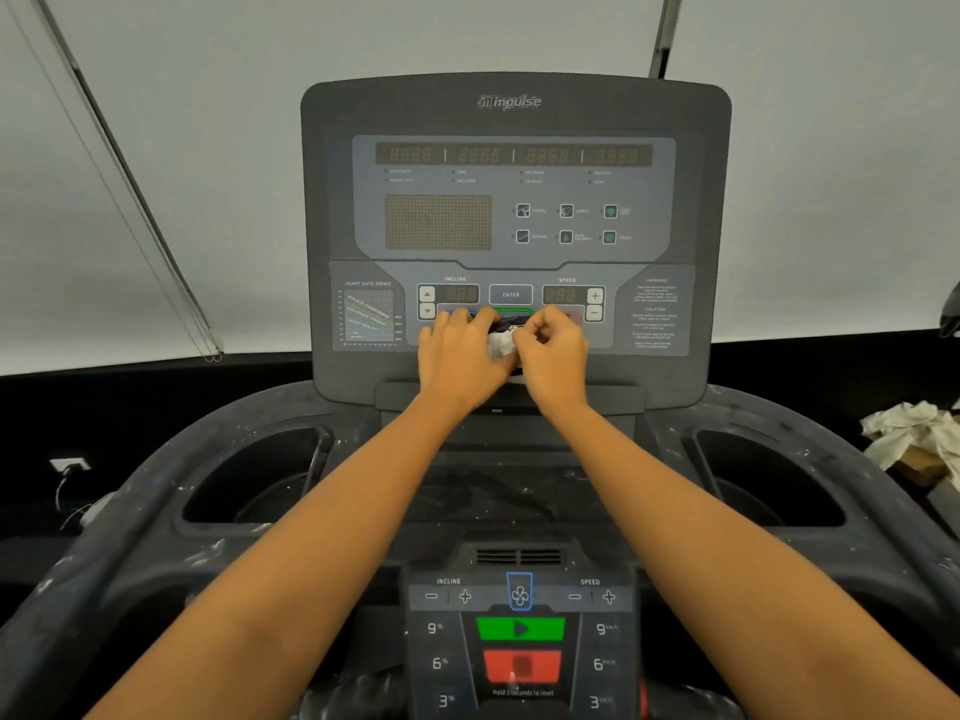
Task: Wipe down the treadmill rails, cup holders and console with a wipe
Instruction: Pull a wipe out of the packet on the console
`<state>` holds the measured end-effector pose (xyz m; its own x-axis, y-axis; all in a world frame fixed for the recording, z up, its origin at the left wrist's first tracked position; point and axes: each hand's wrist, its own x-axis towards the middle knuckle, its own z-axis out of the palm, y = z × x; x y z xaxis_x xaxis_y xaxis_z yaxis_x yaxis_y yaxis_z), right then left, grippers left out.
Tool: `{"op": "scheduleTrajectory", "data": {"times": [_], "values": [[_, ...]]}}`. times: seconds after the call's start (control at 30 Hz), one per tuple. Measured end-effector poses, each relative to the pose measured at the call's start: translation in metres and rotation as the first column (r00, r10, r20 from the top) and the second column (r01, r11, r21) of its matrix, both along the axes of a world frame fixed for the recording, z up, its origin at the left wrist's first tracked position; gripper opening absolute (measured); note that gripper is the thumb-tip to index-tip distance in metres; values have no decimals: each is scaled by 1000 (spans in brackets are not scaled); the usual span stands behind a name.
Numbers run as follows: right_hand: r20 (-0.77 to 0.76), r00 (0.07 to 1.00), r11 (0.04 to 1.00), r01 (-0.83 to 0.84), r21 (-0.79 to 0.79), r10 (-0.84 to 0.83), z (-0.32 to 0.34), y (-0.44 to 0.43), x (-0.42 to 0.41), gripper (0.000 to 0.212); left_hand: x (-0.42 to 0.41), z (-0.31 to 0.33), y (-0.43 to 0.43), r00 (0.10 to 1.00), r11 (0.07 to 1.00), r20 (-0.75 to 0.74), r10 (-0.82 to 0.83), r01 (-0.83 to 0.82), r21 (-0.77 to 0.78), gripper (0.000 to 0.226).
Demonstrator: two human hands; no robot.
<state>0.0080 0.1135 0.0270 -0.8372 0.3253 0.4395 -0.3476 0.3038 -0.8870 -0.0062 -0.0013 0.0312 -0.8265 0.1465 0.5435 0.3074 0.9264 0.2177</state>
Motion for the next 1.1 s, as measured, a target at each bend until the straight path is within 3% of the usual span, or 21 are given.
{"op": "scheduleTrajectory", "data": {"times": [0.43, 0.6, 0.77, 0.93, 1.1], "values": [[-95, 994, 985, -63, -158, 48, 15, 0, 4, 27, -6, -5, -1, 999, 999, -21, 47, -47, -5, 39], [-153, 988, 934, -66, -352, 12, 25, 0, 7, 41, -9, -9, -5, 999, 998, -1, 50, -50, -37, 35], [-144, 989, 947, -19, -321, -30, 48, 4, 8, 37, -4, -6, -5, 999, 999, -1, 44, -44, -12, 40], [54, 997, 933, -30, -360, 53, 32, 17, 8, 30, 0, -5, -8, 998, 994, 58, -25, 19, 110, 50], [128, 985, 973, -84, -215, 113, 13, 26, 9, 18, 6, 6, -13, 970, 900, 164, -177, 92, 427, 43]]}}
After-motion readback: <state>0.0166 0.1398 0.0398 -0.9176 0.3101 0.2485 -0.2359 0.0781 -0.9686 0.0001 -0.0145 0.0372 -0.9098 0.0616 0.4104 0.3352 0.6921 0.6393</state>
